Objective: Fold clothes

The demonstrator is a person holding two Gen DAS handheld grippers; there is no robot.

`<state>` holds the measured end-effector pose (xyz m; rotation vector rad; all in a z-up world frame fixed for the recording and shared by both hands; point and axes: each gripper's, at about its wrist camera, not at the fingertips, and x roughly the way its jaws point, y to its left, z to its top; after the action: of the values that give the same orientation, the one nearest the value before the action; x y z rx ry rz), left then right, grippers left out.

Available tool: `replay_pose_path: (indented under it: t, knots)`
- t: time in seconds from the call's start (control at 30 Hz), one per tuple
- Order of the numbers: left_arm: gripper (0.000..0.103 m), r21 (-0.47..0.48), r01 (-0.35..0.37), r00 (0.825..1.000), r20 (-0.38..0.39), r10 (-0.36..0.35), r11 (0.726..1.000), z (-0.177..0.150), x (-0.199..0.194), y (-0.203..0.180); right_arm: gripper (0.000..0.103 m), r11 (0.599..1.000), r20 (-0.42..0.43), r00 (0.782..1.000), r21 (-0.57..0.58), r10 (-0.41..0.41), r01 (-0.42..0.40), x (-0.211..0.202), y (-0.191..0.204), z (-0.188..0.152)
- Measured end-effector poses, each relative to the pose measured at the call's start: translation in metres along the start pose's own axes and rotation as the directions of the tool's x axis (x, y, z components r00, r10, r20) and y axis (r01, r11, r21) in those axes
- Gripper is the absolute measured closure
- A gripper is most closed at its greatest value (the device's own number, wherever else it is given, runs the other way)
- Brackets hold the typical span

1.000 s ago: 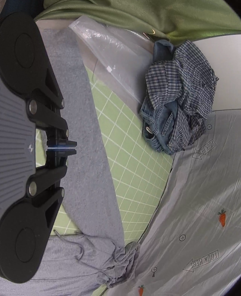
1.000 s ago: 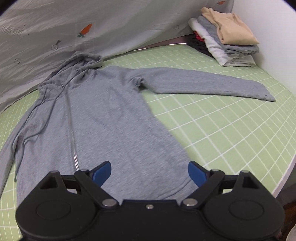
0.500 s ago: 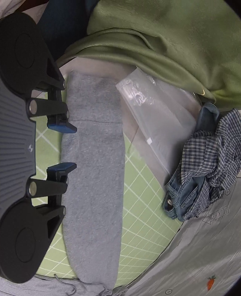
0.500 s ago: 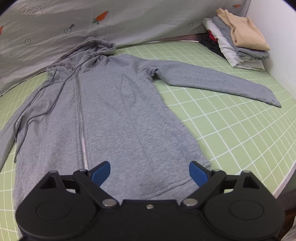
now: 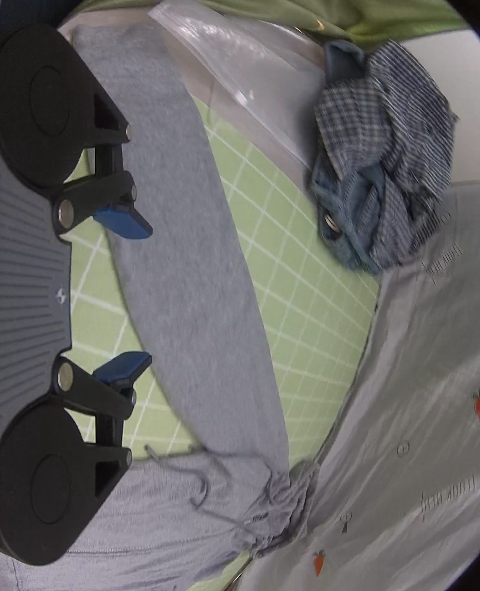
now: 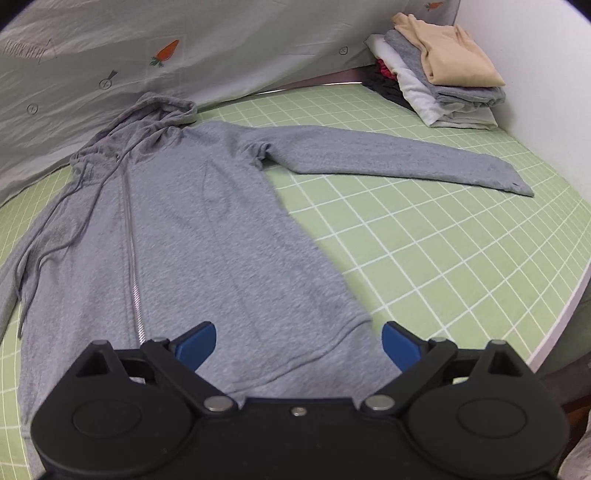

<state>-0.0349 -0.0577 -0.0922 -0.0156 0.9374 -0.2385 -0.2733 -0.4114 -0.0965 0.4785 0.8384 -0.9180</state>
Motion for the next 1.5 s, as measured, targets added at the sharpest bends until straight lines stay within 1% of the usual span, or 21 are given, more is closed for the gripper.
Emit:
replay_pose_path:
  t: [0.1,0.17,0.2,0.33,0.43,0.53,0.63,0.7,0.8,0.9,0.97,1.0,1.07,1.1,1.17,1.2,1.3,1.33,1.4,1.43,1.5]
  knots:
    - [0.021,0.02,0.03,1.0,-0.006,-0.03,0.999,-0.011,-0.006,-0.05,0.006,1.0,0.0,1.0,-0.01,0.024,-0.024,0.019,-0.035,0.02]
    - [0.008,0.039,0.05,0.999,0.0,-0.05,0.998,-0.019,-0.008,-0.084,0.004,0.999,0.003,0.999,0.001,0.032,-0.032,0.032,-0.062,0.033]
    - [0.006,0.05,0.052,0.999,-0.001,-0.052,0.997,-0.023,-0.008,-0.101,0.004,0.999,0.005,0.999,0.006,0.036,-0.036,0.039,-0.076,0.04]
    - [0.005,0.061,0.03,0.998,-0.055,-0.027,0.998,-0.03,0.003,-0.16,0.004,0.997,-0.015,0.999,0.066,0.041,-0.04,0.081,-0.13,0.072]
    - [0.005,0.089,0.007,0.999,-0.053,-0.002,0.996,-0.026,0.008,-0.198,0.003,0.997,0.004,1.0,0.079,0.014,-0.014,0.104,-0.162,0.095]
    - [0.003,0.113,0.006,0.999,-0.054,0.0,0.994,-0.016,0.021,-0.23,0.003,0.989,0.002,0.999,0.142,-0.038,0.038,0.135,-0.196,0.117]
    - [0.003,0.162,0.001,0.995,-0.095,0.015,0.987,-0.001,0.051,-0.264,0.003,0.984,-0.005,0.998,0.168,-0.065,0.065,0.165,-0.223,0.14]
    - [0.003,0.197,-0.019,0.995,-0.092,0.038,0.98,0.01,0.068,-0.284,0.003,0.978,0.029,0.996,0.193,-0.083,0.076,0.181,-0.239,0.155]
    - [0.003,0.204,-0.044,0.992,-0.104,0.067,0.978,0.025,0.092,-0.309,0.003,0.957,0.047,0.988,0.262,-0.145,0.128,0.206,-0.266,0.176]
    - [0.003,0.2,-0.034,0.986,-0.155,0.065,0.979,0.031,0.115,-0.325,0.003,0.924,0.018,0.973,0.318,-0.23,0.212,0.229,-0.294,0.19]
    - [0.003,0.233,-0.037,0.98,-0.182,0.081,0.972,0.03,0.129,-0.338,0.002,0.919,0.018,0.966,0.311,-0.26,0.241,0.237,-0.304,0.19]
    - [0.003,0.256,-0.043,0.977,-0.189,0.094,0.966,0.028,0.134,-0.343,0.002,0.925,0.028,0.965,0.293,-0.261,0.242,0.238,-0.306,0.189]
    - [0.002,0.264,-0.041,0.975,-0.2,0.096,0.964,0.025,0.139,-0.346,0.003,0.942,0.054,0.967,0.246,-0.248,0.228,0.238,-0.309,0.184]
    - [0.0,0.264,-0.038,0.974,-0.205,0.094,0.964,0.024,0.141,-0.348,0.004,0.944,0.063,0.967,0.239,-0.247,0.226,0.237,-0.311,0.182]
    - [0.0,0.264,-0.032,0.972,-0.216,0.091,0.964,0.021,0.146,-0.35,0.011,0.939,0.069,0.962,0.248,-0.264,0.239,0.233,-0.315,0.178]
    - [0.0,0.264,-0.029,0.971,-0.221,0.09,0.964,0.02,0.148,-0.352,0.014,0.929,0.062,0.955,0.259,-0.289,0.264,0.23,-0.317,0.177]
    - [0.0,0.221,-0.006,0.969,-0.238,0.06,0.975,0.021,0.15,-0.343,0.015,0.889,0.043,0.926,0.303,-0.374,0.345,0.222,-0.339,0.169]
    - [0.0,0.226,-0.003,0.971,-0.233,0.057,0.974,0.021,0.15,-0.343,0.015,0.877,0.037,0.922,0.328,-0.385,0.352,0.22,-0.346,0.167]
    - [0.0,0.232,0.0,0.973,-0.227,0.054,0.973,0.02,0.15,-0.343,0.015,0.868,0.017,0.922,0.344,-0.386,0.357,0.219,-0.356,0.169]
    - [0.0,0.232,0.001,0.973,-0.224,0.052,0.973,0.02,0.151,-0.342,0.015,0.867,0.008,0.914,0.322,-0.405,0.381,0.219,-0.356,0.171]
    - [0.0,0.232,0.003,0.975,-0.217,0.049,0.973,0.02,0.151,-0.341,0.015,0.858,-0.004,0.891,0.266,-0.454,0.439,0.219,-0.351,0.175]
